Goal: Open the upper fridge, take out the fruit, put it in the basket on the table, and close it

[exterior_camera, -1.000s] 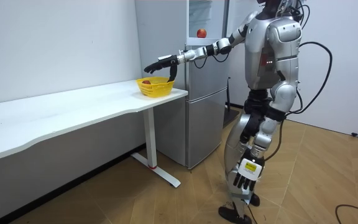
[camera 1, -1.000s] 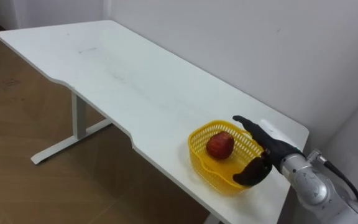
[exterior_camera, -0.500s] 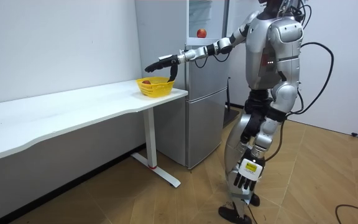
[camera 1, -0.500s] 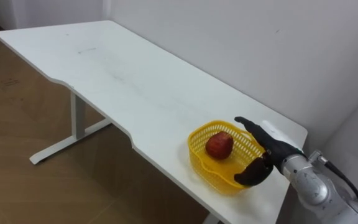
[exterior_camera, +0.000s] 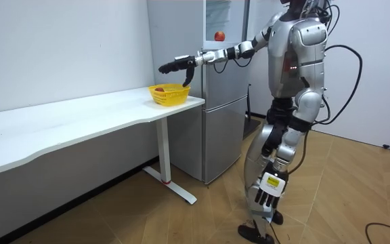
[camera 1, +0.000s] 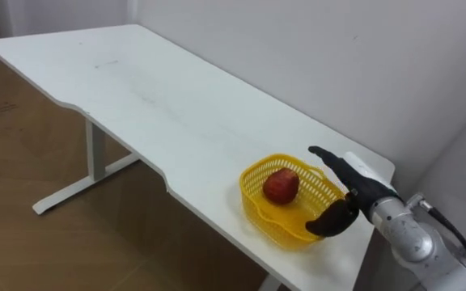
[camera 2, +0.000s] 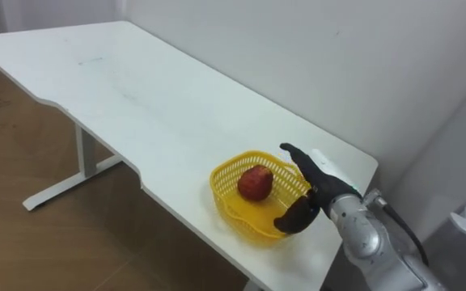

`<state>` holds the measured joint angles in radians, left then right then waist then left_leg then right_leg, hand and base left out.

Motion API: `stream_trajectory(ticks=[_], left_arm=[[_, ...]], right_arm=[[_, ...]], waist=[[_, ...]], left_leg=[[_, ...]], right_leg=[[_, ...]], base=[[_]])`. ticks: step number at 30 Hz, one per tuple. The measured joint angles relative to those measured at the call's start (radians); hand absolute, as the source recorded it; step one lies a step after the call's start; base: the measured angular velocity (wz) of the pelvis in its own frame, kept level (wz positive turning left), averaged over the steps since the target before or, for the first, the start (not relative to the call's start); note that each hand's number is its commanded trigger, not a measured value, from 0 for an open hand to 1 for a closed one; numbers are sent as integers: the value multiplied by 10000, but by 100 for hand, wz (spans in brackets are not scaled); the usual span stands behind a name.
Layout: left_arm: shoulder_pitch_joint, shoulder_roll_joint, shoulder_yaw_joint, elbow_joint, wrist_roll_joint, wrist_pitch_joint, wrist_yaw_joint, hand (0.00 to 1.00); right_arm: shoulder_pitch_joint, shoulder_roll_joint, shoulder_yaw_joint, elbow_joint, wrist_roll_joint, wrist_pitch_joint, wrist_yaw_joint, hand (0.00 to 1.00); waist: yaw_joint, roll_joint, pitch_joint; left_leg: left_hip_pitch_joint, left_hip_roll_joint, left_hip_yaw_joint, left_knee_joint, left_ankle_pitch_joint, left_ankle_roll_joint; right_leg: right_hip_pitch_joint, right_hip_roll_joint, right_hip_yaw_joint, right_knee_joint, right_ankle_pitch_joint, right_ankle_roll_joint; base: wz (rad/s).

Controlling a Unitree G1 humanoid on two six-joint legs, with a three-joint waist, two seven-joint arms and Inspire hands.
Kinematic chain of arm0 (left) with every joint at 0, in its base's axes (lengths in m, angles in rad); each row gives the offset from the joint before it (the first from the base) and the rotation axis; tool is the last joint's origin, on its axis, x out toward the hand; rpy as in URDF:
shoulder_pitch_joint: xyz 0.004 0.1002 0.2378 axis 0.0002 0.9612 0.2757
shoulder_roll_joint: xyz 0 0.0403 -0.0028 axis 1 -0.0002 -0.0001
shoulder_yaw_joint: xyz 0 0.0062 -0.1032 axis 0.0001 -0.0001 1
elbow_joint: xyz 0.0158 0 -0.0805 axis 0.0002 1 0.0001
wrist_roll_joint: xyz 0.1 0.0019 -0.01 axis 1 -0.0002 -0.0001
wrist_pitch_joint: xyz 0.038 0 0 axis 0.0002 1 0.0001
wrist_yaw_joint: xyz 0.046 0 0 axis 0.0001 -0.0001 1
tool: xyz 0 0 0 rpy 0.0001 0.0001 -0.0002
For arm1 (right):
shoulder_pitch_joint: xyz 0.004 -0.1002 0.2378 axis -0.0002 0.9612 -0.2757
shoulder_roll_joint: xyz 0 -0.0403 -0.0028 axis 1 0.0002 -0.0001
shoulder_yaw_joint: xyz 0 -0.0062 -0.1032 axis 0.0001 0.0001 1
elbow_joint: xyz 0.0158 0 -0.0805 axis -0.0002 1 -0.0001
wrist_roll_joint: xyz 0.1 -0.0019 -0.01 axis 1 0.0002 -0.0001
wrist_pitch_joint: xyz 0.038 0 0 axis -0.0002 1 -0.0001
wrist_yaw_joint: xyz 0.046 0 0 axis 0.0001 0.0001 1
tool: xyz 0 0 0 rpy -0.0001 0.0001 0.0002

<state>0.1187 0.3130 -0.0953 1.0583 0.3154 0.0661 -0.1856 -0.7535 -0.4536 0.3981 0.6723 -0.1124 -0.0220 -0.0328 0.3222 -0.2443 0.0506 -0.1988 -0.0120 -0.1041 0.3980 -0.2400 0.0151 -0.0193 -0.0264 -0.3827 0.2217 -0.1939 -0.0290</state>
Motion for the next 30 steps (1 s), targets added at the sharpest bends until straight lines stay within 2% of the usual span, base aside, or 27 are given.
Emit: stream_trajectory(ticks=[2,6,9,10,11,12,13,14,15,17,18,22,24,25,28,30], left_arm=[[122,-108,12,-72,11,1,-3,0],[404,-206,160,-222,35,-5,-9,0],[584,-282,184,-190,38,-4,-3,0],[709,-321,217,-205,48,-6,8,0],[819,-362,221,-200,41,-6,47,0],[915,-381,226,-206,41,-7,67,0],[970,-387,230,-205,28,-11,68,0],[1081,-401,265,-222,28,-30,65,0],[1110,-433,322,-234,28,-33,57,0],[1187,-565,427,-230,35,-56,-3,0],[1213,-589,430,-228,35,-65,-20,0],[1242,-628,435,-271,1,-100,9,0],[1272,-627,434,-272,2,-102,76,0],[1264,-624,446,-273,16,-102,98,0],[1317,-626,528,-310,29,-231,202,0],[1325,-621,551,-395,29,-253,208,0]], right_arm=[[2,-6,-404,-788,306,-22,-2,0],[130,-16,-1105,-2009,511,-101,-1,0],[386,-16,-1334,-2958,1120,-96,-7,0],[528,-16,-1474,-3500,1122,-120,-13,0],[548,-19,-1500,-3875,1189,-152,-115,0],[584,-26,-1504,-4187,1232,-235,-248,0],[612,-29,-1507,-4367,1231,-249,-305,0],[786,-30,-1572,-4855,1186,-281,-396,0],[871,-29,-1621,-5111,1174,-341,-431,0],[1139,-26,-1878,-5830,1177,-606,-519,0],[1139,-26,-1901,-5893,1177,-665,-569,0],[1363,-27,-2309,-6714,1294,-709,-938,0],[1371,-27,-2351,-7099,1293,-783,-1183,0],[1399,-27,-2412,-7276,1278,-878,-1301,0],[1603,-26,-2947,-7790,1288,-1019,-1441,0],[1801,-27,-3370,-8227,1228,-1119,-1742,0]], waist=[[-267,176,-82],[-513,437,-190],[-742,606,-277],[-860,697,-342],[-994,810,-359],[-1001,884,-394],[-1008,929,-396],[-1037,997,-440],[-1079,1020,-448],[-1311,1179,-383],[-1360,1198,-388],[-1740,1269,-371],[-1840,1319,-389],[-1999,1370,-436],[-2128,1458,-506],[-2265,1489,-499]], left_leg=[[33,-1,62,3,-11,23],[388,-3,230,-133,-11,34],[757,-6,257,-310,-7,40],[906,-5,259,-398,-7,40],[1092,4,318,-465,-7,41],[1277,10,464,-574,-7,40],[1366,16,522,-599,-8,40],[1470,57,662,-688,-7,38],[1528,65,713,-719,-6,37],[1647,67,733,-729,-6,36],[1695,72,745,-739,-5,35],[1762,167,940,-728,-5,31],[1771,173,1006,-728,-6,33],[1811,183,1035,-735,-7,35],[1921,180,1170,-800,-8,40],[1913,166,1175,-826,-7,41]], right_leg=[[1,-1,17,10,3,6],[241,5,225,-5,7,15],[522,-19,239,-15,-2,31],[630,-25,264,-16,-6,38],[755,-26,322,-21,-7,39],[840,-25,459,-24,-8,39],[883,-19,534,-26,-8,40],[904,-27,609,-25,-8,40],[921,-23,648,-25,-8,41],[1052,-24,720,-29,-9,42],[1058,-27,736,-30,-9,42],[1072,3,898,-28,-9,41],[1064,7,964,-27,-9,41],[1050,6,1009,-22,-8,40],[1085,8,1071,-5,-8,41],[1083,12,1071,-5,-8,42]], base=[[-9],[-11],[-2],[0],[-18],[-26],[-36],[-28],[-22],[-7],[-12],[-15],[-10],[-9],[-9],[-2]])
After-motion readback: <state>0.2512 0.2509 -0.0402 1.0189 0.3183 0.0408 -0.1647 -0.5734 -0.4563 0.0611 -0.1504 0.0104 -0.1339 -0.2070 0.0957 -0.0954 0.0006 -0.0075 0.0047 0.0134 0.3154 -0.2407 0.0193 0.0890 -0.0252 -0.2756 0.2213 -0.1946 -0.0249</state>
